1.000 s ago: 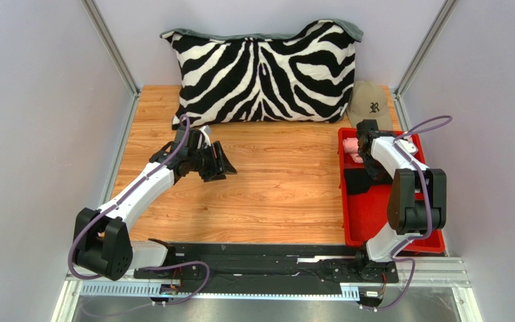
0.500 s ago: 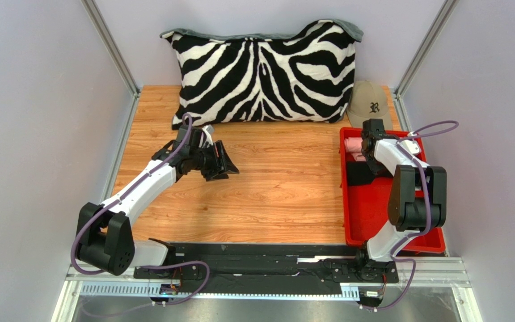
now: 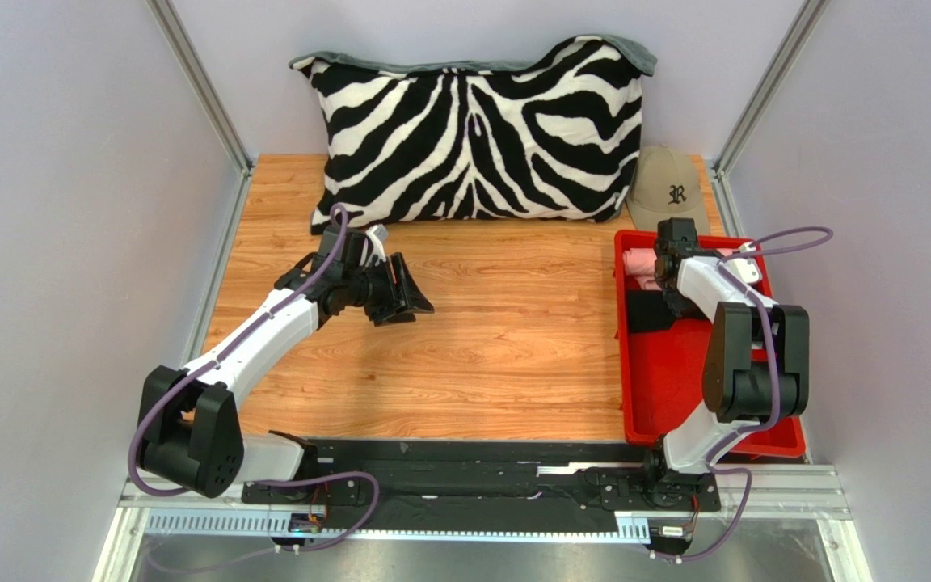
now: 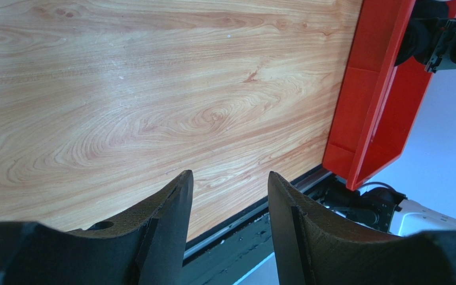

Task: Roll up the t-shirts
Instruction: Place the T-shirt in the bin.

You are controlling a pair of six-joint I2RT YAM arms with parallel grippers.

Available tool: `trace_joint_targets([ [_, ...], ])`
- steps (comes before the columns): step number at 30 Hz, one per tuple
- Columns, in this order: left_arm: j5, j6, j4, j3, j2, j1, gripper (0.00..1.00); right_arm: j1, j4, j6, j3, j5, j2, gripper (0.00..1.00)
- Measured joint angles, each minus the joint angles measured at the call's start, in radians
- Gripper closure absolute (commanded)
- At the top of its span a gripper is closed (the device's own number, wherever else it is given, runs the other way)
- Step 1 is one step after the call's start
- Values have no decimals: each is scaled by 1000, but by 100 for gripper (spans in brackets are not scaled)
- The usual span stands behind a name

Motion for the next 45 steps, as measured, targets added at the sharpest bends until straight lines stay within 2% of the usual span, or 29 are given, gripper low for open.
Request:
trace_joint_targets([
  [6,13,0,13,0,0,0,43,-4,6,-10,-17,-26,-25,64],
  [10,16,0,14,0,0,0,43,-6,7,-19,-19,-46,-32,52],
  [12,16,0,15,0,0,0,43,-8,7,-26,-20,-60,-43,50],
  [25,22,0,19,0,0,0,44,-17,-43,-47,-17,-130,-98,48],
  [31,29,0,22,0,0,0,44,-18,-56,-48,-16,-138,-105,58],
  [33,32,0,22,0,0,0,44,-19,-58,-47,-16,-140,-105,68],
  [36,35,0,22,0,0,0,44,-20,-58,-48,-16,-146,-105,77],
  [45,34,2,23,0,0,0,44,-20,-28,-49,-16,-147,-92,82],
])
